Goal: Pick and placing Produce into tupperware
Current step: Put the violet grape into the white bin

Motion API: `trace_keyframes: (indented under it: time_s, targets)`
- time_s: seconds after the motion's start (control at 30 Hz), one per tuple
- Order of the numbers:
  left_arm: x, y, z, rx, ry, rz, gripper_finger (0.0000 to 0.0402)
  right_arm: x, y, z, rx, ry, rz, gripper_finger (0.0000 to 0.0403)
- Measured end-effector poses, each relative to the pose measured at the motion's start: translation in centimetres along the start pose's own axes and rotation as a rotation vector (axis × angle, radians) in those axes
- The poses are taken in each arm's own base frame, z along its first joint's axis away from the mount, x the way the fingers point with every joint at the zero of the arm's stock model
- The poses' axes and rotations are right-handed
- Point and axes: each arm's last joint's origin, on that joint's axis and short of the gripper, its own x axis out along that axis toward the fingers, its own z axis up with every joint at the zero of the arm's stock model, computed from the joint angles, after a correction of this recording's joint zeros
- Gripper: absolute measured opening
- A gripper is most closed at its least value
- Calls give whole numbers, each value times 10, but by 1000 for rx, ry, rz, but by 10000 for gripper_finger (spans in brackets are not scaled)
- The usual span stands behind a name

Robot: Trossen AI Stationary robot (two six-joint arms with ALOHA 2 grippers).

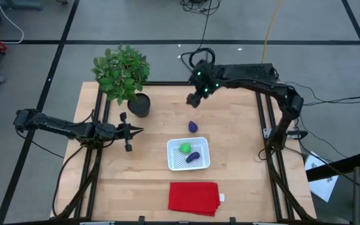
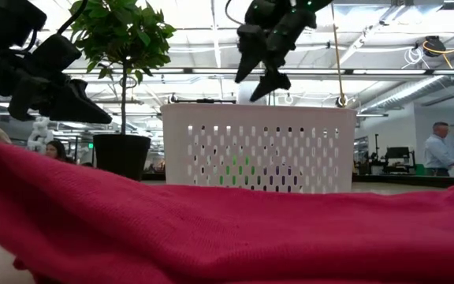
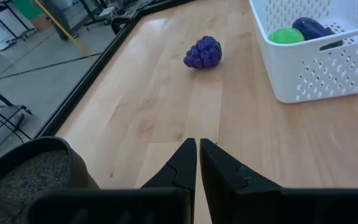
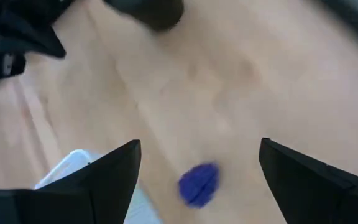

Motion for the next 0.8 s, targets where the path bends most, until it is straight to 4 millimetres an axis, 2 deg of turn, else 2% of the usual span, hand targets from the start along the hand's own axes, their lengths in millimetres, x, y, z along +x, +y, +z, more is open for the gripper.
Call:
trace_keyframes:
  time_s: [0.1,0.23,0.37,0.63,0.8]
  targets:
    - [0,0,0,1,0,0,26,19,2,-10,85,131,16,313]
    - [0,0,0,-5,-1,-1,26,48,-6,-23,191,330,21,313]
    - [0,0,0,-19,-1,-2,26,67,-9,-28,266,430,122,313]
    - [0,-1,0,-26,-8,-46,26,75,-11,-22,292,362,76,313]
    - [0,-2,-1,-23,7,-55,26,65,-6,-14,163,264,98,309]
